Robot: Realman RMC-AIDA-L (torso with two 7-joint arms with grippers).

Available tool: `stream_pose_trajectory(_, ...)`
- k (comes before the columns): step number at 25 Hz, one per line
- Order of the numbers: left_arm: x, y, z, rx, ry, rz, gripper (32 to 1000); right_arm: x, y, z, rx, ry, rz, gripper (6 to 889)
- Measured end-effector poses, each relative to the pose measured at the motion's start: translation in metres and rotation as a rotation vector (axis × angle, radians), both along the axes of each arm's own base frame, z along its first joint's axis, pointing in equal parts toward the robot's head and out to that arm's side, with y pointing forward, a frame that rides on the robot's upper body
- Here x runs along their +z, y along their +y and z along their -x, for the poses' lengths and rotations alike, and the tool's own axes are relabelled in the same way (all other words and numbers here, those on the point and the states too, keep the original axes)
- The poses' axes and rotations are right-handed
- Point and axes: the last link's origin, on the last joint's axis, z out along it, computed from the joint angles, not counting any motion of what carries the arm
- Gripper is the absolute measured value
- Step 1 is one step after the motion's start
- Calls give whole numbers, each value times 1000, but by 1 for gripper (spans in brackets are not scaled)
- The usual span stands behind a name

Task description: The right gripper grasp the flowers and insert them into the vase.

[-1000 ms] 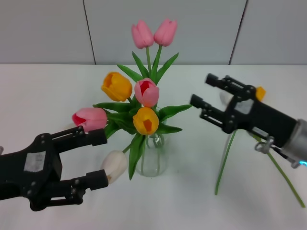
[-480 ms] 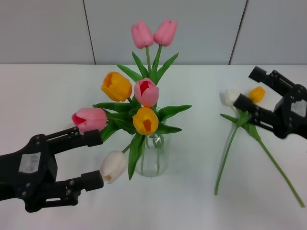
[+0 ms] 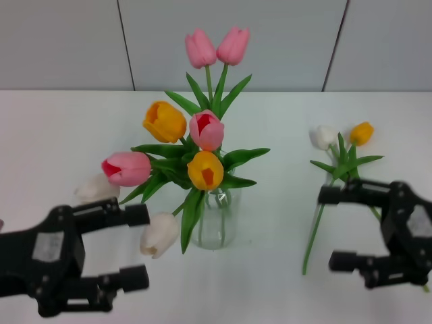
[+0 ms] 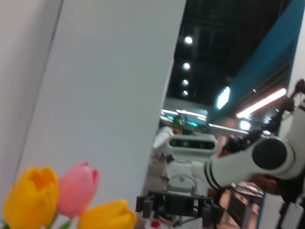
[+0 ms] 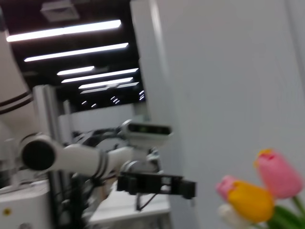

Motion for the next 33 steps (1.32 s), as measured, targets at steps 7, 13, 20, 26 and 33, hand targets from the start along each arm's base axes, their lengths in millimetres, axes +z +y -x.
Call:
stream_pose_trajectory(7, -8, -2, 0, -17, 67, 65, 840, -15, -2, 11, 76, -54, 100, 848)
stream_pose_trajectory(13, -8, -2, -1, -17, 66, 64, 841, -16, -2, 12, 84, -56, 101, 848)
stream_pose_trajectory(20, -8, -2, -1, -14, 65, 62, 841, -16, -2, 12, 83, -51, 97, 847)
stream_pose_trajectory(26, -8, -2, -1, -12, 62, 62, 841, -16, -2, 12, 83, -50, 96, 847)
stream_pose_trajectory(33, -8, -2, -1, -6, 62, 68, 841, -15, -1, 12, 82, -47, 86, 848)
